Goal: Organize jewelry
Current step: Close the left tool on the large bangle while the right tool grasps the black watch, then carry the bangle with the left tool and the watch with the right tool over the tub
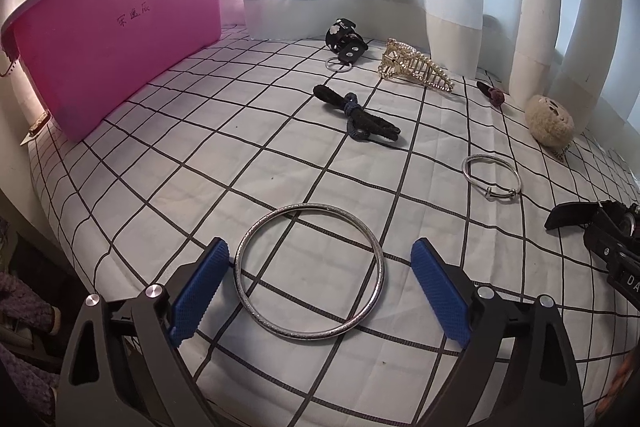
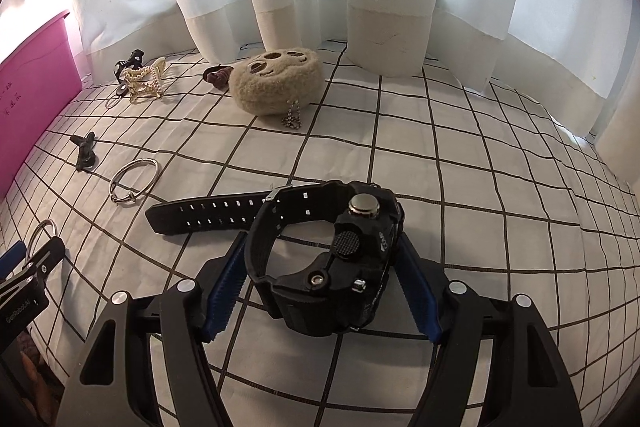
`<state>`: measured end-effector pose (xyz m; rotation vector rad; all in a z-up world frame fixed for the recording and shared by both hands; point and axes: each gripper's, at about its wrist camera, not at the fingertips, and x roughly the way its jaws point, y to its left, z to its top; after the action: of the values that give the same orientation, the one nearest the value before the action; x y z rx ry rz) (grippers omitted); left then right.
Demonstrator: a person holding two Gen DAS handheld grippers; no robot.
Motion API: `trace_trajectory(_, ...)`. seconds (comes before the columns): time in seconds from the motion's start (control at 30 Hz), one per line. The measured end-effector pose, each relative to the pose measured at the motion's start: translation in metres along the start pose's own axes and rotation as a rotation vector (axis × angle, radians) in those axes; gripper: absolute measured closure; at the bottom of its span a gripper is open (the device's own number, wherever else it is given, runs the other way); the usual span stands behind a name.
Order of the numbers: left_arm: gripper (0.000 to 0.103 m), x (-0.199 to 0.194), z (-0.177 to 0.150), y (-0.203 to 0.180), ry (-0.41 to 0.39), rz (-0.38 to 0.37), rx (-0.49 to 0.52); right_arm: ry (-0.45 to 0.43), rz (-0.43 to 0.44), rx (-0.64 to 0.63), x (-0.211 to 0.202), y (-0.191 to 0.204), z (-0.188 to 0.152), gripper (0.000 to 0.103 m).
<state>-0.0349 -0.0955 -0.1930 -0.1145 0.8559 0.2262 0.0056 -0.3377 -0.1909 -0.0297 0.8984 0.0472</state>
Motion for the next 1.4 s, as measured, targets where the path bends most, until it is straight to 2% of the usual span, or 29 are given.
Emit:
trace_trajectory(0.13,0.031,-0.003,0.001,-0.005,-0.003,-0.016,0.013,0.000,0.007,-0.012,-0.001,0.001,0.000,0.041)
trace_trajectory(0.47,0.031,-0.008,0.002,-0.002,-0.005,-0.030,-0.005,-0.037,0.060,-0.003,-0.010,0.000,-0.003,0.042)
trace_trajectory(0.9,0.031,-0.038,0.025,-0.002,-0.051,-0.035,-0.007,-0.052,0.126,-0.002,-0.035,0.002,0.007,0.042)
trace_trajectory(1.17,0.031,-0.090,0.057,0.006,-0.059,-0.025,-0.050,-0.076,0.206,-0.065,-0.082,0.018,0.037,0.042)
trace_trajectory(1.4,0.031,-0.144,0.089,0.033,-0.118,0.024,-0.099,-0.136,0.299,-0.134,-0.126,0.047,0.081,0.042)
